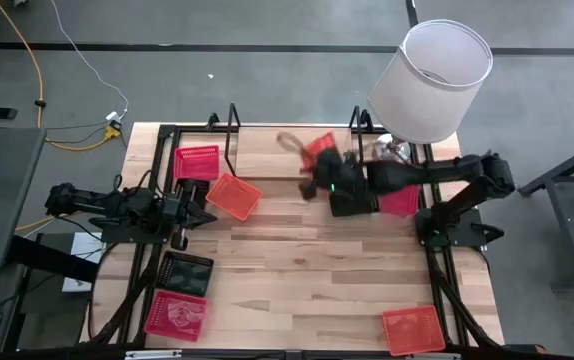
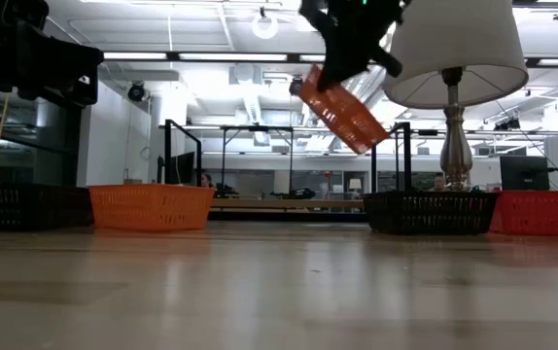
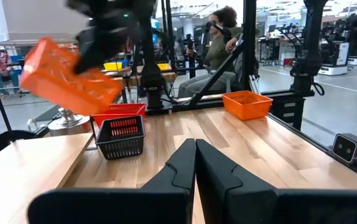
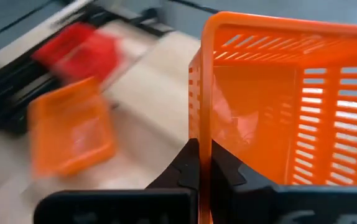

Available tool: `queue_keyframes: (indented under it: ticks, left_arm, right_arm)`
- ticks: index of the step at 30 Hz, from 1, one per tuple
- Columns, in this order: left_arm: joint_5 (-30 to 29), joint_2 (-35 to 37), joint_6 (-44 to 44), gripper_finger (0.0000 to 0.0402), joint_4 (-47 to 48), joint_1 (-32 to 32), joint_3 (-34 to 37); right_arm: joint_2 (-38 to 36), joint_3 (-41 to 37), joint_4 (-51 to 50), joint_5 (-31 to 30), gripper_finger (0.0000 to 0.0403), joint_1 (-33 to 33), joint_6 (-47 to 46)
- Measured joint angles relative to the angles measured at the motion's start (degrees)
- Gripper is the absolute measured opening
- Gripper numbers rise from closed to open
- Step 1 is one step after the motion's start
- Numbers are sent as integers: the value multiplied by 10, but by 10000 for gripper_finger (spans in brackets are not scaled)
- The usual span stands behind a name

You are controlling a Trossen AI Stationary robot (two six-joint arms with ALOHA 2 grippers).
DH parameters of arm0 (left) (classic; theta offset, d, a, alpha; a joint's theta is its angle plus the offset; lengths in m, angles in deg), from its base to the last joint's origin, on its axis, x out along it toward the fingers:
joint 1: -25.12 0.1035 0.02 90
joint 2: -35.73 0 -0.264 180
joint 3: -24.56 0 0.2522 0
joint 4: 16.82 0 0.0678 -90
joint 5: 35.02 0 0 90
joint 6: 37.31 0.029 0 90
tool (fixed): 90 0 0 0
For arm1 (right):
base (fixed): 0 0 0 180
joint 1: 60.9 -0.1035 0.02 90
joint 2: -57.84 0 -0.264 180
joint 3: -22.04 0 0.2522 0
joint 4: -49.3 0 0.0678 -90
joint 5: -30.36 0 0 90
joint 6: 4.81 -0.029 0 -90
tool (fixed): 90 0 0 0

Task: Stack baskets on shelf by color
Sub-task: Put the middle orange basket on the shelf

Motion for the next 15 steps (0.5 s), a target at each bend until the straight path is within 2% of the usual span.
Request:
queue_keyframes:
  ticks: [7,12,15]
  left_arm:
    - [0,0,0,3,0,0,0]
    - [0,0,0,3,0,0,0]
    - [0,0,0,3,0,0,0]
  right_arm:
    - [15,0,-14,10,0,105,-32]
    - [64,0,0,58,0,124,-31]
    - [90,0,3,60,0,132,-28]
